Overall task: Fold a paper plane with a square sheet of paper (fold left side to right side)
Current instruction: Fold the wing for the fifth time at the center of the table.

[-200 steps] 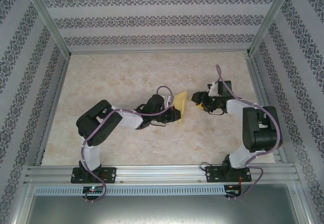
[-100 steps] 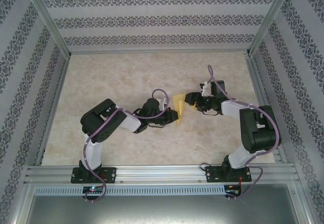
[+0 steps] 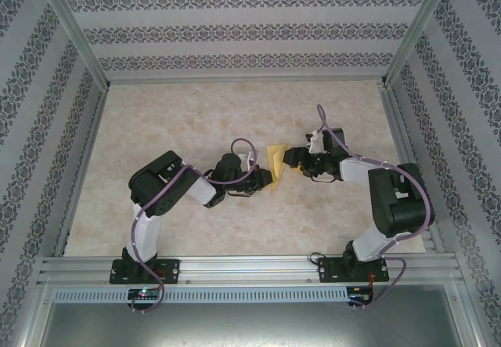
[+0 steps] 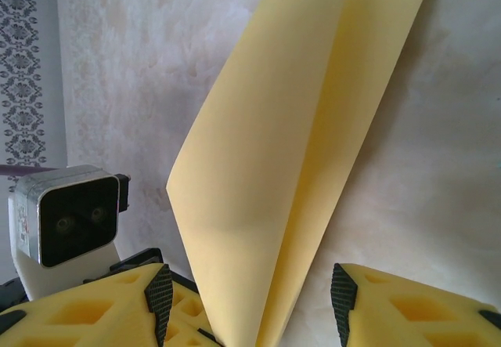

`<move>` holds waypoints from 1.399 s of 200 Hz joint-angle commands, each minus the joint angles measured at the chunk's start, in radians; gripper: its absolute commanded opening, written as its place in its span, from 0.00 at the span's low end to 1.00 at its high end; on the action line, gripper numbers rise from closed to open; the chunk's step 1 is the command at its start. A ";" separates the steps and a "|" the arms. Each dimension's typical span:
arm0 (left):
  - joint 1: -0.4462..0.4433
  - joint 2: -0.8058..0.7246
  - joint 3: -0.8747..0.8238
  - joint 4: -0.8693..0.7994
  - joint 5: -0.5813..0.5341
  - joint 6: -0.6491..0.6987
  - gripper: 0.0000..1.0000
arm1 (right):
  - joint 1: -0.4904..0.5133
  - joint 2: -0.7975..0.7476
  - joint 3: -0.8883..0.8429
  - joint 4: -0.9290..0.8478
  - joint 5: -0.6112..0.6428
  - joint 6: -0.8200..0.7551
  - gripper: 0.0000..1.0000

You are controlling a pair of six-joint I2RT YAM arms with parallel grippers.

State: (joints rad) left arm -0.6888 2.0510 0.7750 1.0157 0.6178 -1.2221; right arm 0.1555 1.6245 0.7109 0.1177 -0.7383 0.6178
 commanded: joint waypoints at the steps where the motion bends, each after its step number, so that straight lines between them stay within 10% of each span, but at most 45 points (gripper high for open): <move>1: 0.023 0.015 -0.017 0.080 0.020 -0.022 0.05 | 0.013 0.020 -0.007 0.018 0.008 -0.016 0.59; 184: 0.029 0.031 -0.012 0.064 0.026 -0.021 0.06 | 0.095 0.160 0.095 0.006 0.114 0.064 0.50; 280: 0.034 -0.023 -0.007 -0.020 0.025 0.027 0.28 | 0.098 0.195 0.109 -0.069 0.143 0.048 0.50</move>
State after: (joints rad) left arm -0.6720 2.0686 0.7650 1.0317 0.6289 -1.2358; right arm 0.2405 1.7767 0.8165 0.0921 -0.6361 0.6815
